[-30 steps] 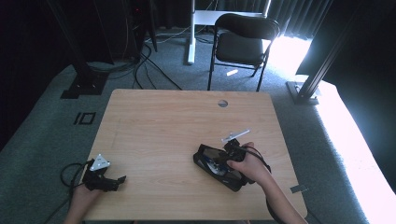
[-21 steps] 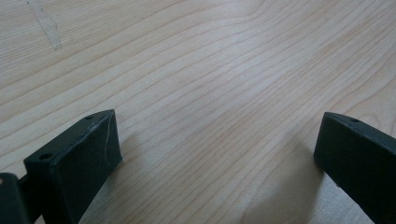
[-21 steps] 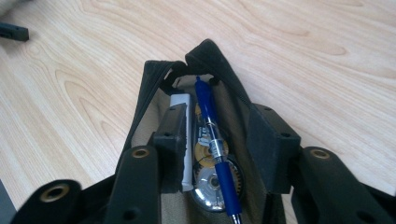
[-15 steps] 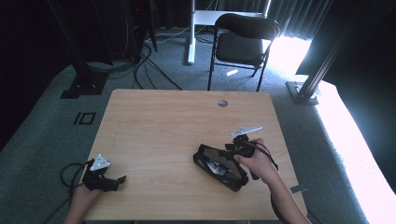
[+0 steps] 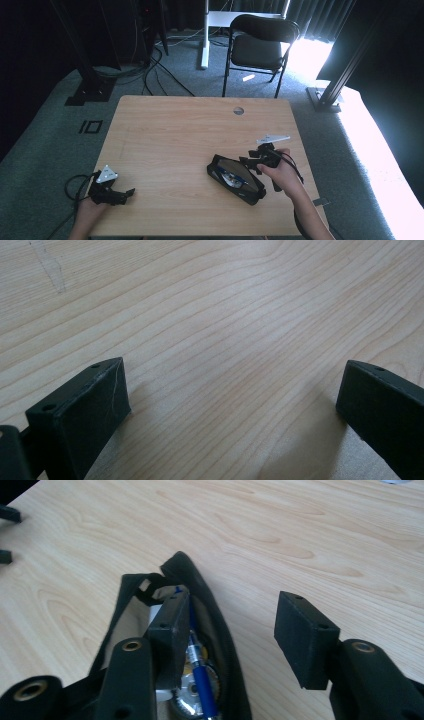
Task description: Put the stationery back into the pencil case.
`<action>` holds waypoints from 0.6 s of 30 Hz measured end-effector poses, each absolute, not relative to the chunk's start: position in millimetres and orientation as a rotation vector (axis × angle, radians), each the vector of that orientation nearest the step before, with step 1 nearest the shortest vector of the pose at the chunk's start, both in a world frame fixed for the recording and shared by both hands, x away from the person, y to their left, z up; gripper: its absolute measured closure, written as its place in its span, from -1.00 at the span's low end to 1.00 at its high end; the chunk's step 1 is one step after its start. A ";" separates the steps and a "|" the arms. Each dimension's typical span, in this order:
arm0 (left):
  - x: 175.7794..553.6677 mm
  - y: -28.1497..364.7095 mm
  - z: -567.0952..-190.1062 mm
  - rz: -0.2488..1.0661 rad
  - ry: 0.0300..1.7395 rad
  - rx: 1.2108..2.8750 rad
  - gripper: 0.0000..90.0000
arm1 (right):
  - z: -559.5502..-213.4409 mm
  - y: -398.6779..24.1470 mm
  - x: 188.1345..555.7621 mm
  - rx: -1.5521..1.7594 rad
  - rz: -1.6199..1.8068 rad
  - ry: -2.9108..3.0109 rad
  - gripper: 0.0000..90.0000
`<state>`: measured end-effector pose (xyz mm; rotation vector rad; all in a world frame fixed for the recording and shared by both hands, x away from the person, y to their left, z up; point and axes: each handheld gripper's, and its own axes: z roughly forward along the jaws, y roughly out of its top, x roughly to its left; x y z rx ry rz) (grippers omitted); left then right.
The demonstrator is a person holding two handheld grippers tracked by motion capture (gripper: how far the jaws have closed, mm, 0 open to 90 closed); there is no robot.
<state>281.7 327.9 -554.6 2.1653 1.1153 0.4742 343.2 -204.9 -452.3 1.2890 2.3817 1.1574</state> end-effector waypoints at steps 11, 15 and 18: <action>281.7 327.9 -554.6 0.474 1.115 2.165 -0.98 | -464.9 -231.0 341.1 1.380 1.172 2.287 -0.06; 281.7 327.9 -554.6 0.474 1.115 2.166 -0.98 | -471.9 -240.3 338.7 1.416 1.157 2.240 -0.09; 281.7 327.9 -554.6 0.474 1.116 2.165 -0.98 | -478.3 -246.2 336.5 1.440 1.150 2.203 -0.10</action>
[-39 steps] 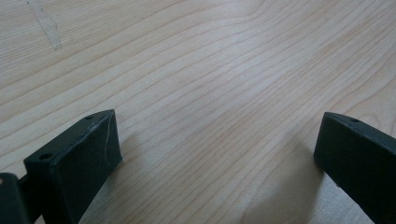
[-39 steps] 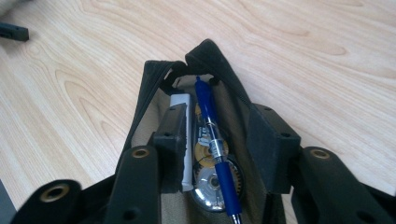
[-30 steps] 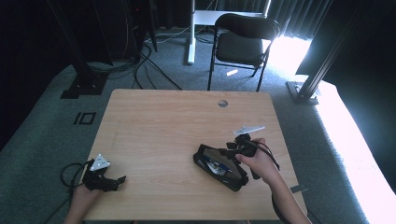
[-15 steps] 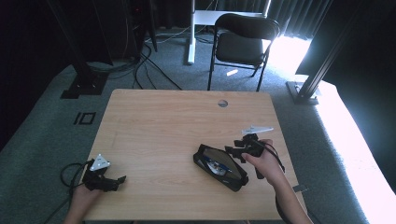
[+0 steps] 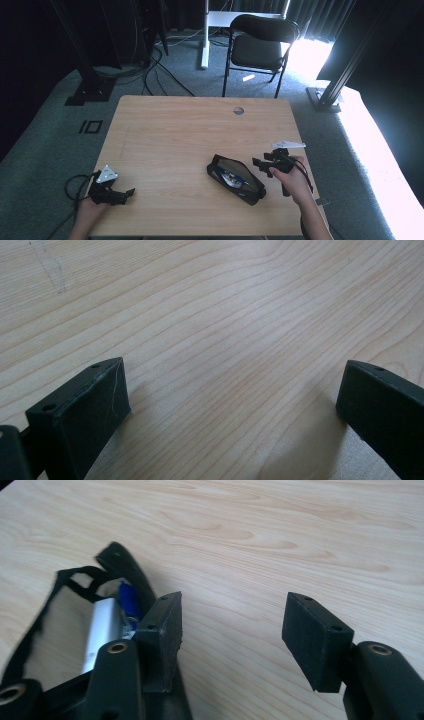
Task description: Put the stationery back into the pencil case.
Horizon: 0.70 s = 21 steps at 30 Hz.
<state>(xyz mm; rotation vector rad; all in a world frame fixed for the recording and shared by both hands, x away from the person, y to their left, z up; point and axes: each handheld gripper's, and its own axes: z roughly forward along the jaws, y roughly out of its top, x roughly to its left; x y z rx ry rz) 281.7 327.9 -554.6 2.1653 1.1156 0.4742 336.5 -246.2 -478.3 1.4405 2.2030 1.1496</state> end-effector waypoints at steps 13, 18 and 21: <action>281.7 327.9 -554.6 0.475 1.115 2.165 -0.98 | -508.0 -268.1 329.1 1.542 1.083 2.114 -0.18; 281.7 327.8 -554.6 0.475 1.115 2.164 -0.98 | -517.0 -274.8 326.0 1.570 1.059 2.095 -0.20; 281.7 327.8 -554.7 0.475 1.115 2.164 -0.98 | -521.4 -279.6 324.3 1.597 1.055 2.066 -0.21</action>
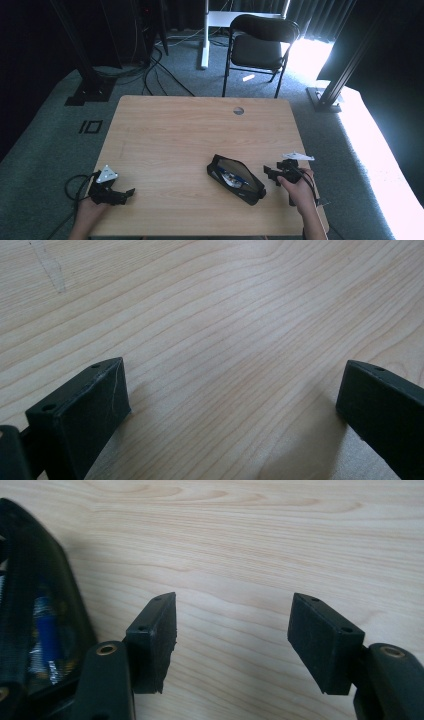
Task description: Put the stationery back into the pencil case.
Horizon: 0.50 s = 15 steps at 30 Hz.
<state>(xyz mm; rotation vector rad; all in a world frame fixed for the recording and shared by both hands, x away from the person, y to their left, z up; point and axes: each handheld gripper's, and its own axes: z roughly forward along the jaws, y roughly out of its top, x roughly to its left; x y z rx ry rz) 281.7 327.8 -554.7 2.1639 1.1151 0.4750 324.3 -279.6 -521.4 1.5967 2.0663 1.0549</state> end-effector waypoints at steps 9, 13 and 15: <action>281.7 327.8 -554.7 0.475 1.115 2.164 -0.98 | -536.5 -287.5 317.7 1.636 1.033 2.038 -0.34; 281.7 327.8 -554.6 0.475 1.115 2.165 -0.98 | -540.0 -290.4 313.8 1.644 0.997 2.021 -0.38; 281.7 327.8 -554.7 0.475 1.115 2.165 -0.98 | -541.5 -291.1 311.6 1.636 0.963 2.021 -0.40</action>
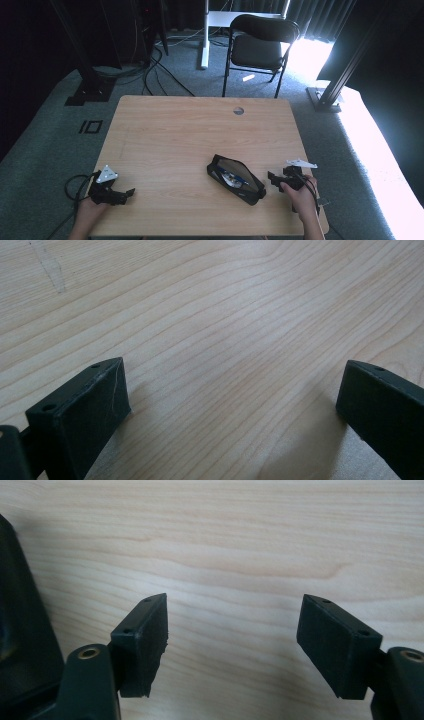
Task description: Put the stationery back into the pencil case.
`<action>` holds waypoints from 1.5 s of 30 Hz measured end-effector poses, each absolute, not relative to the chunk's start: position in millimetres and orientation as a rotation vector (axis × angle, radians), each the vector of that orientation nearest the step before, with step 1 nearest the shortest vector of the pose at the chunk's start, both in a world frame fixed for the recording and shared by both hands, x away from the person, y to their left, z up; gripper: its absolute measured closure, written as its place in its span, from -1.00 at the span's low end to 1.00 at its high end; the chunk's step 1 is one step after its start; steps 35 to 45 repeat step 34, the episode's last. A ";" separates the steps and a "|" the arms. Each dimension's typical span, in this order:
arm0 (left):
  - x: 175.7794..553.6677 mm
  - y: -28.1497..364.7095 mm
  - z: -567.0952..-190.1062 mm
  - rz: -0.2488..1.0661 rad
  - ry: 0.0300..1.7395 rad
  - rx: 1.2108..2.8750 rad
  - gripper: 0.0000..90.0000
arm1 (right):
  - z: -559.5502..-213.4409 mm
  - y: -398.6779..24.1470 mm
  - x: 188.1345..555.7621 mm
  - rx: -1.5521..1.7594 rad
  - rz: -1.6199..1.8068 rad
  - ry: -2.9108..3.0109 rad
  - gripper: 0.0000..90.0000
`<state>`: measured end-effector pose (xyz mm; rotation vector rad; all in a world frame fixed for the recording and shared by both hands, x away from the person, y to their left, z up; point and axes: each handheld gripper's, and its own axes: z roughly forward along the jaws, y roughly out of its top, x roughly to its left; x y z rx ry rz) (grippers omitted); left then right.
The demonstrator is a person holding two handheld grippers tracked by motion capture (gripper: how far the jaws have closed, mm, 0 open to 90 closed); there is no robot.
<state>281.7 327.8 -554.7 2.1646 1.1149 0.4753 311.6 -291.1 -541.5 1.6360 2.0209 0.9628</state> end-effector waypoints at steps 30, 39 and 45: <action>281.6 327.6 -554.7 0.478 1.119 2.163 -0.98 | -561.0 -290.6 301.3 1.612 0.849 1.904 -0.73; 281.6 327.6 -554.7 0.477 1.119 2.162 -0.98 | -561.0 -290.6 301.4 1.612 0.849 1.905 -0.73; 281.6 327.6 -554.7 0.477 1.119 2.162 -0.98 | -561.0 -290.6 301.4 1.612 0.849 1.905 -0.73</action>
